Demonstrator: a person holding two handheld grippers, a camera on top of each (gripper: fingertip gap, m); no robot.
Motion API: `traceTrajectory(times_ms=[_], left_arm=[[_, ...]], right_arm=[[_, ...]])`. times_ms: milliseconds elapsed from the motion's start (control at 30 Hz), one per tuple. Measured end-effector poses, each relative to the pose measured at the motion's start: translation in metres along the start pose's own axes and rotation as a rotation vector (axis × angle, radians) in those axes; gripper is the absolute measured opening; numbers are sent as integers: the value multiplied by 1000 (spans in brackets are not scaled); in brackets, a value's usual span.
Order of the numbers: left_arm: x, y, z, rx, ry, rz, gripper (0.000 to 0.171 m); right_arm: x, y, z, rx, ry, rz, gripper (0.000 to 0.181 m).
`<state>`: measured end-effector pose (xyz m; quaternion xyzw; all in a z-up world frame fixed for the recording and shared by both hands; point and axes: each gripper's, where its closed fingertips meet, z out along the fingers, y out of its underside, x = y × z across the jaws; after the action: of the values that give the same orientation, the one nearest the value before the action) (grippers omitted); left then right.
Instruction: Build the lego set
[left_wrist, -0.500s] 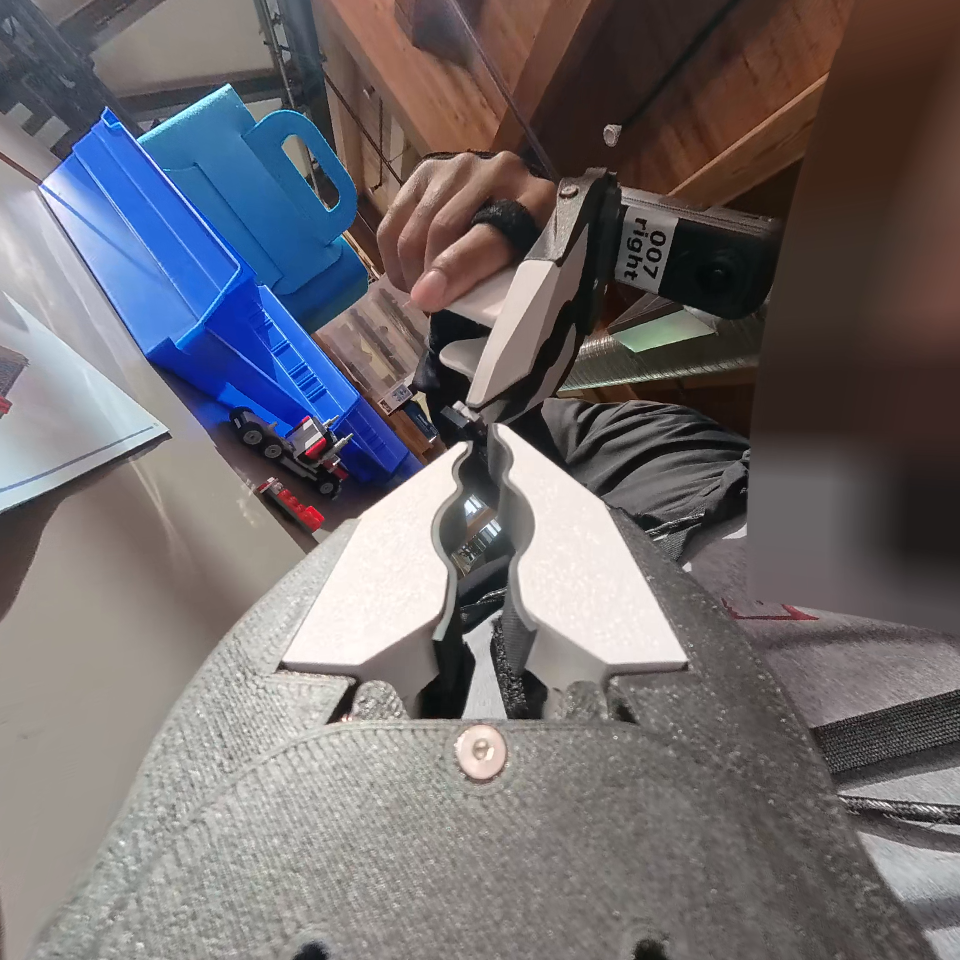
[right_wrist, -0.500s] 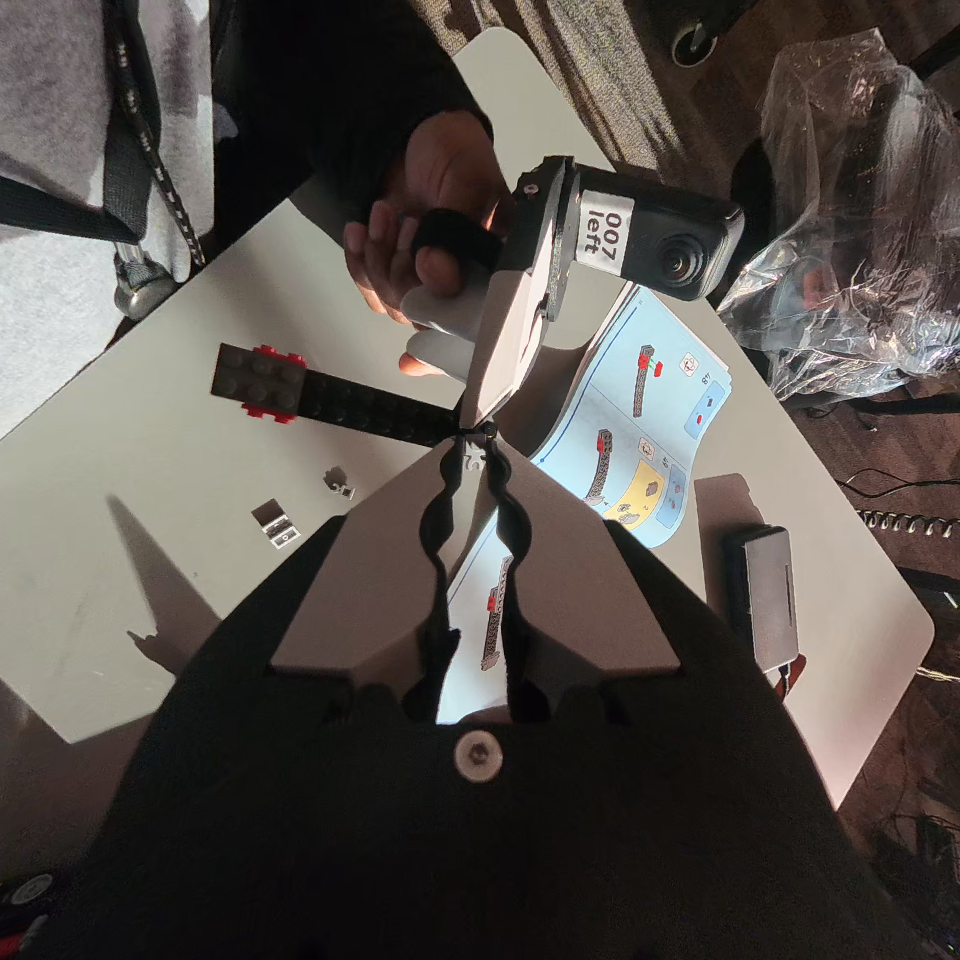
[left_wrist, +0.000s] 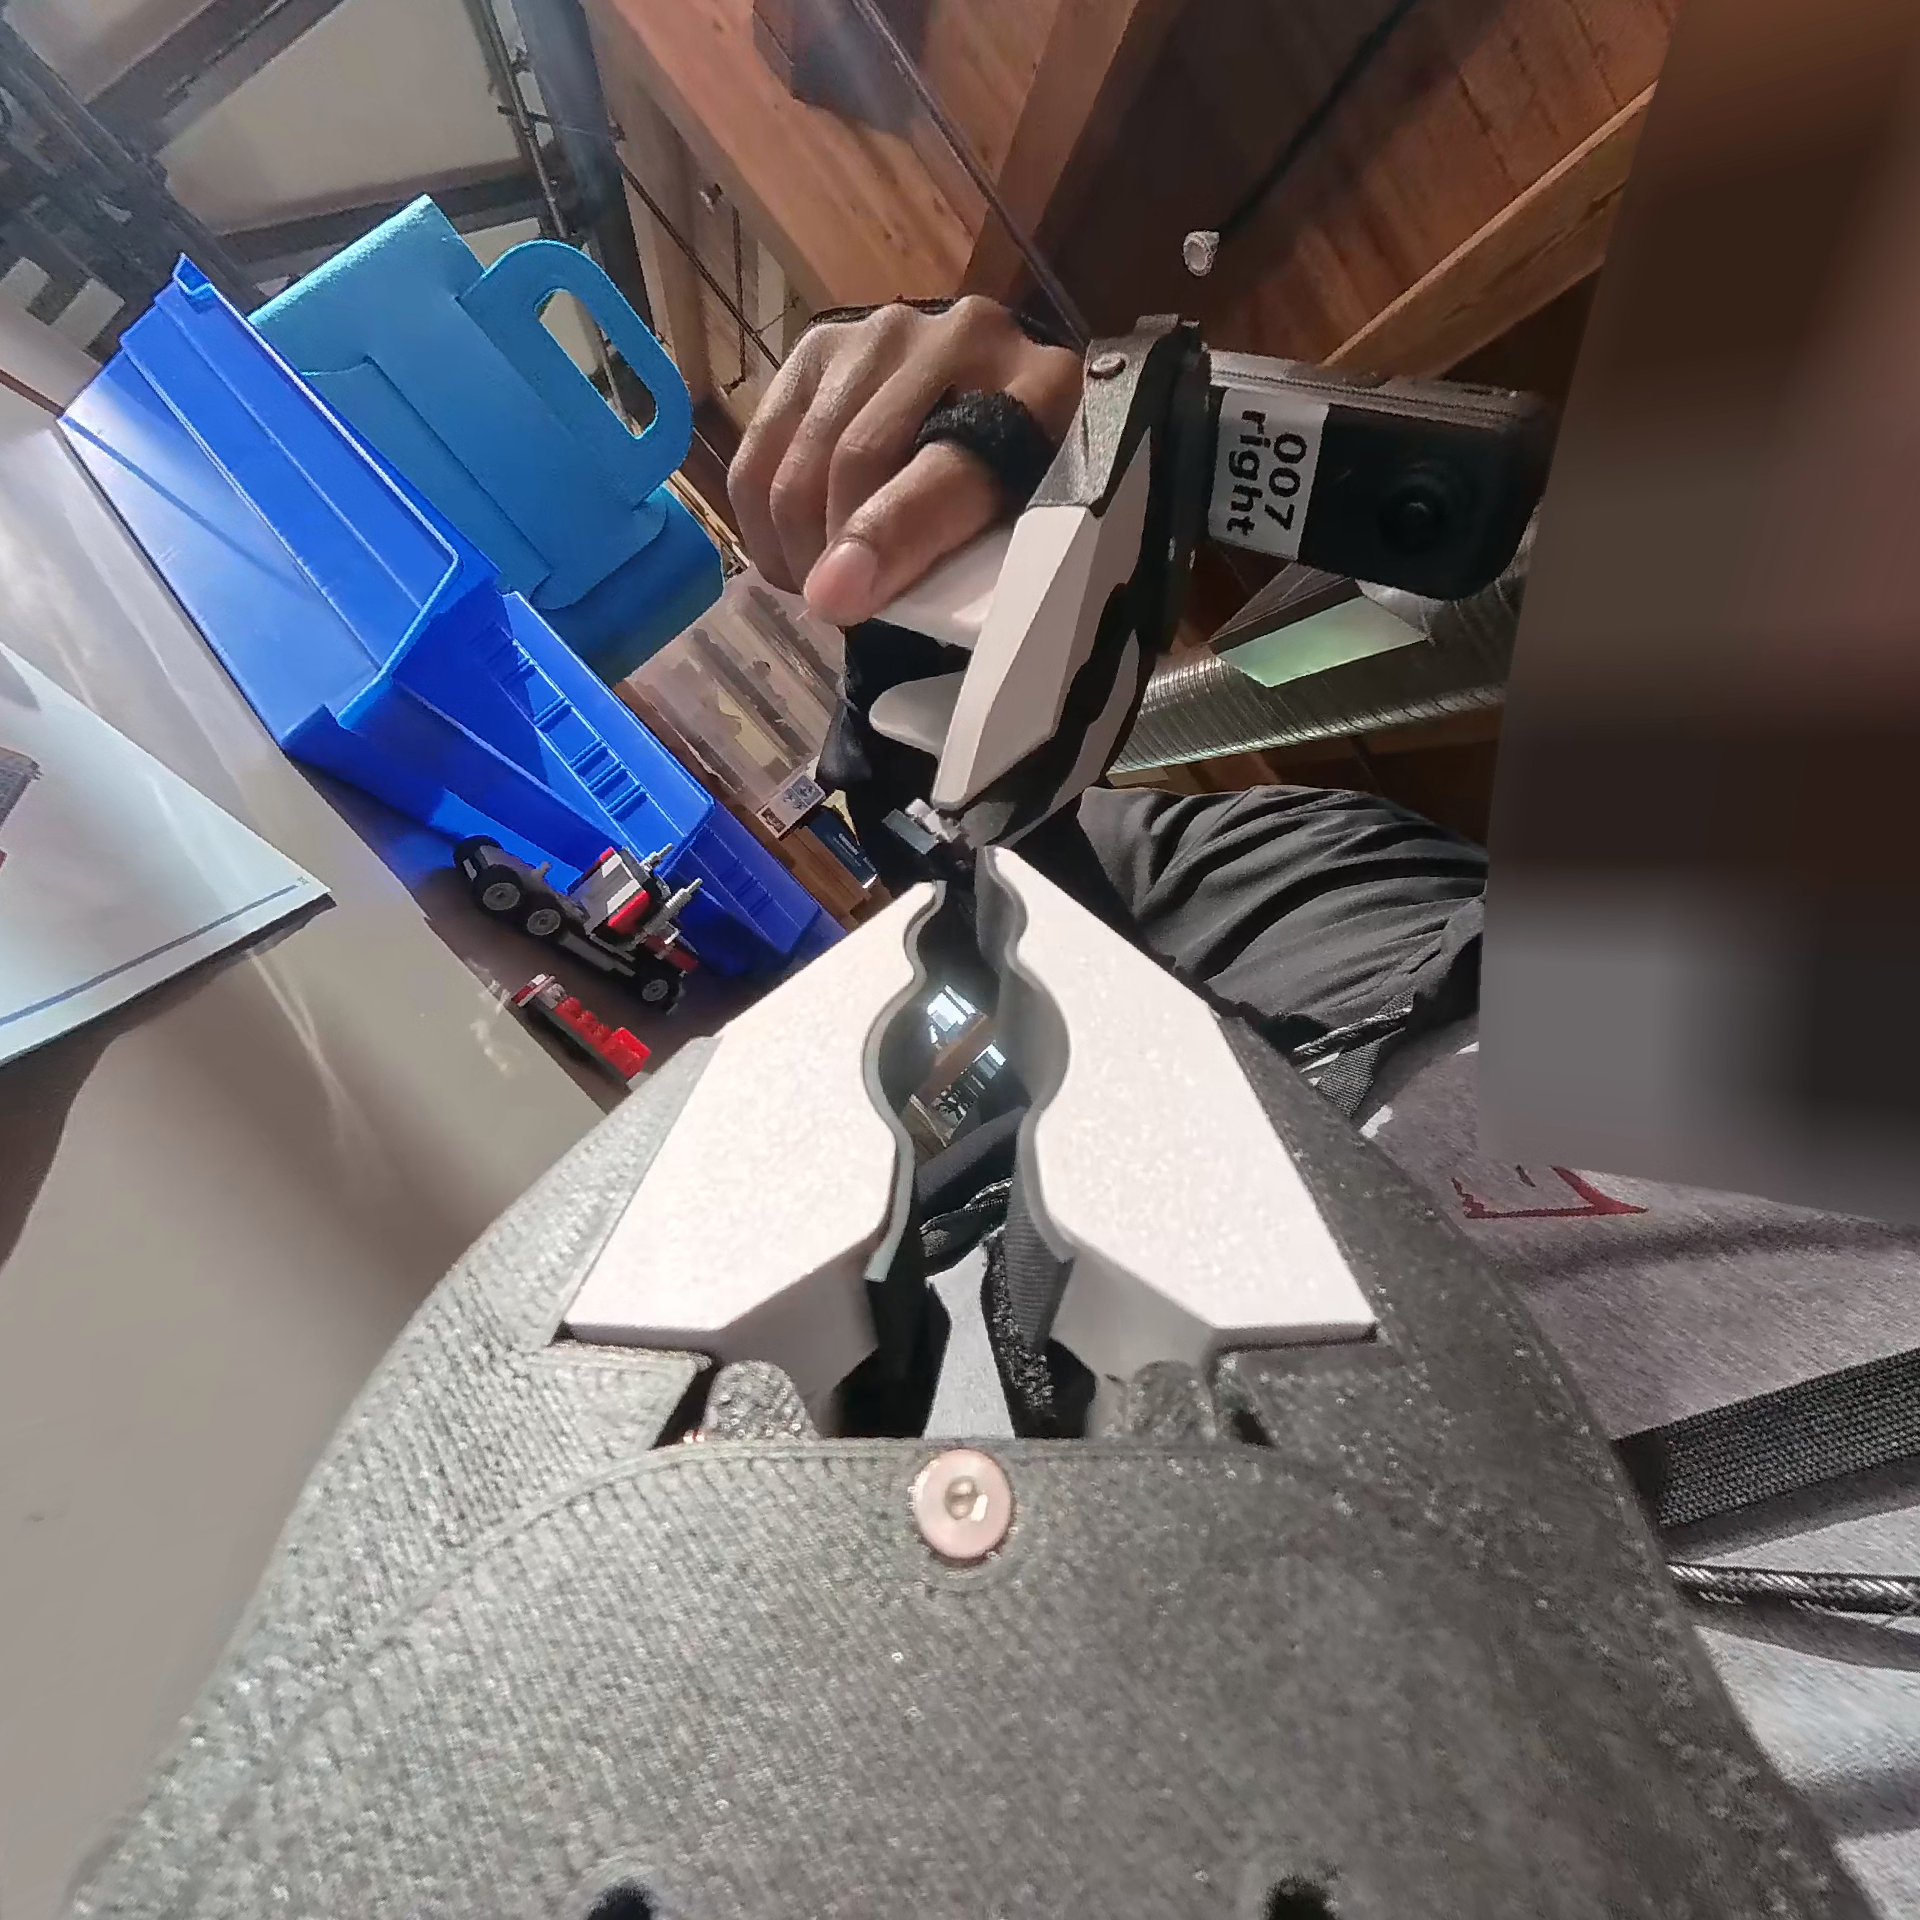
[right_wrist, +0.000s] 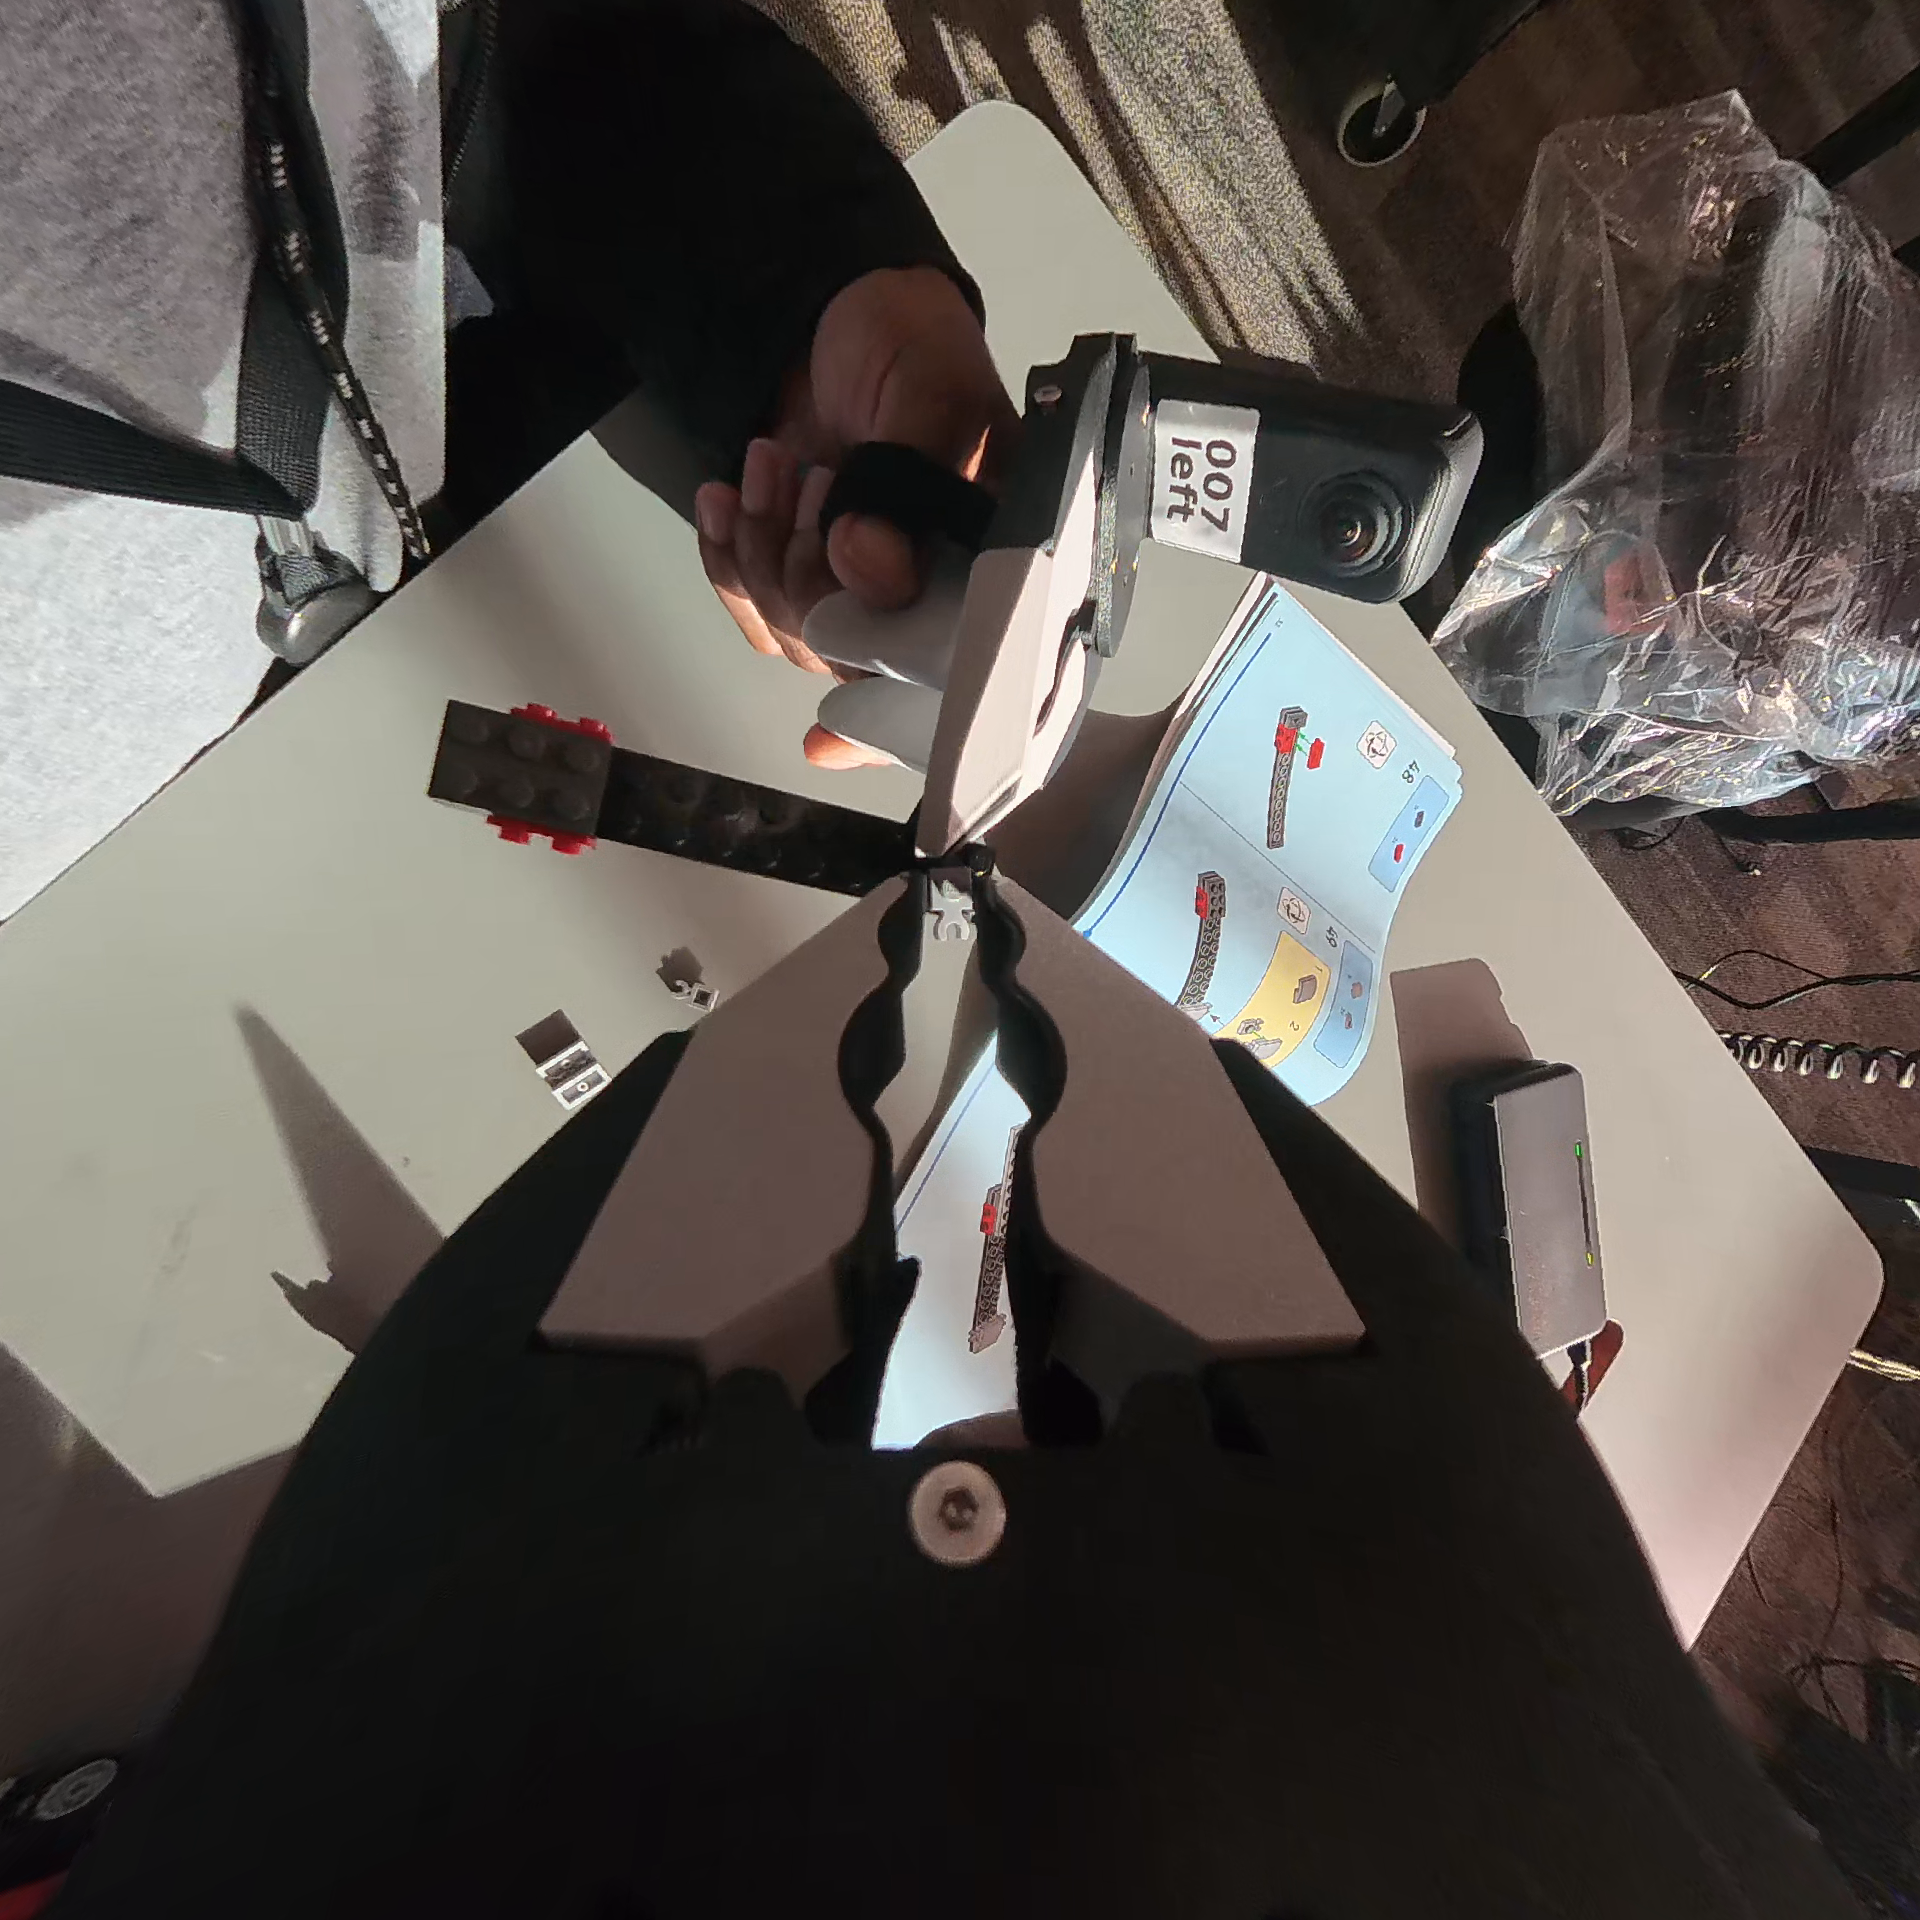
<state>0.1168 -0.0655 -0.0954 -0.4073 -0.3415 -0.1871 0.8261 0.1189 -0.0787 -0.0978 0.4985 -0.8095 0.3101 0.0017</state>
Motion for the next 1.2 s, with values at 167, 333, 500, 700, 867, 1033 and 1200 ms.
traceTrajectory(times_ms=[167, 333, 500, 700, 867, 1033, 1200], left_arm=[[1, 0, 0, -2, 6, 6, 4], [2, 1, 1, -4, 12, 12, 4], [3, -1, 0, 3, 16, 7, 4], [1, -6, -2, 37, 17, -41, 4], [-1, -6, -2, 38, 3, -36, 4], [-3, -6, -3, 33, -20, -13, 4], [-5, -5, -2, 28, -36, -10, 4]], right_arm=[[0, -1, -1, 9, -4, 6, 12], [1, -2, -2, 16, -9, 11, 15], [1, -2, -4, 32, -18, 38, 19], [-2, 6, 0, 7, -21, 84, 33], [-1, 8, -7, 53, 6, 184, 36], [6, 20, -22, 157, 112, 496, 38], [17, 25, -31, 539, 176, 1138, 38]])
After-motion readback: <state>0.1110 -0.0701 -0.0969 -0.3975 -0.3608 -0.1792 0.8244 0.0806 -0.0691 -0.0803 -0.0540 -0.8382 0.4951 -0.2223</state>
